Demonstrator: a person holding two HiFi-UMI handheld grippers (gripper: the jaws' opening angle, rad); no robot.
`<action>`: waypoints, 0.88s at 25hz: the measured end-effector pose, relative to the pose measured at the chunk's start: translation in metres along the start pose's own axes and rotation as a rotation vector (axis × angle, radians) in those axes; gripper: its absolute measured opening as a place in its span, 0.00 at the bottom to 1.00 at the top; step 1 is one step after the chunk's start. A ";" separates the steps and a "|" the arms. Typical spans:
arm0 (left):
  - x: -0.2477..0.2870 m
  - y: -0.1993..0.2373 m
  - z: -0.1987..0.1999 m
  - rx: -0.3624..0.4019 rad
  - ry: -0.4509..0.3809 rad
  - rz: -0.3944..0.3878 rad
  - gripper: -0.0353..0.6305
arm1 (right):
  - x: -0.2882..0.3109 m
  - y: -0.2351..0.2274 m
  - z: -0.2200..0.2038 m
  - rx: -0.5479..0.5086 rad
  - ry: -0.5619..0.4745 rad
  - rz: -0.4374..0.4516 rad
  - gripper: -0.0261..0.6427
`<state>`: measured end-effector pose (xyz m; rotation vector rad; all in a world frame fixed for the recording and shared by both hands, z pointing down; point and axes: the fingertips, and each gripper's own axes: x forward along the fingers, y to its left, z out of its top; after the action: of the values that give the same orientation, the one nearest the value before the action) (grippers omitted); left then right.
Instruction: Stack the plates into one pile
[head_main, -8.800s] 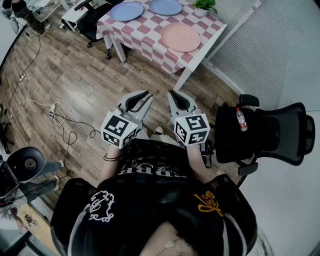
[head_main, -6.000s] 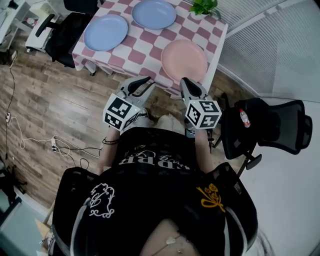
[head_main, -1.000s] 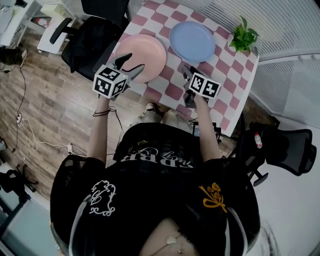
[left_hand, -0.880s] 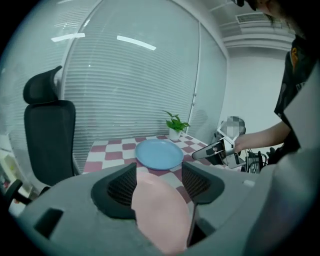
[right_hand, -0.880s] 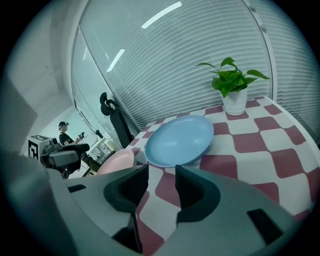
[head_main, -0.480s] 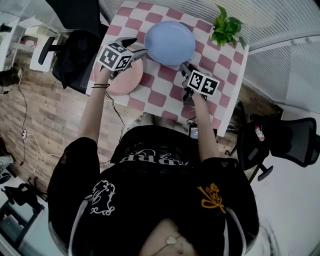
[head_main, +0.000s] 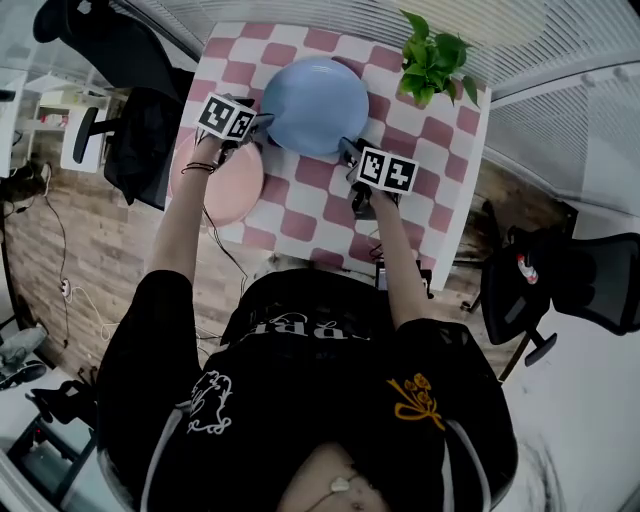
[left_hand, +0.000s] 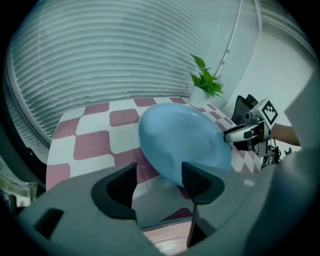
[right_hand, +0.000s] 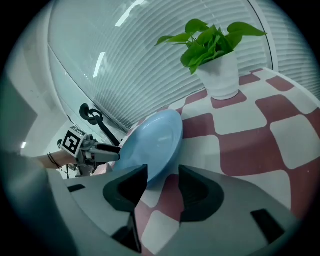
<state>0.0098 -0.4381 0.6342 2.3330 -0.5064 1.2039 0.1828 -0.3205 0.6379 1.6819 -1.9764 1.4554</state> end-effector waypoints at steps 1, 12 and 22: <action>0.003 0.000 -0.003 0.002 0.021 0.001 0.48 | 0.003 -0.002 0.000 0.010 -0.001 0.008 0.28; 0.011 -0.011 -0.005 0.096 0.071 0.016 0.38 | 0.009 -0.003 0.003 0.035 -0.001 0.069 0.25; -0.012 -0.031 0.005 0.083 -0.011 0.065 0.37 | -0.018 0.004 0.010 0.128 -0.026 0.047 0.22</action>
<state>0.0228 -0.4138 0.6143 2.4107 -0.5489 1.2651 0.1906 -0.3159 0.6187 1.7234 -1.9881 1.6168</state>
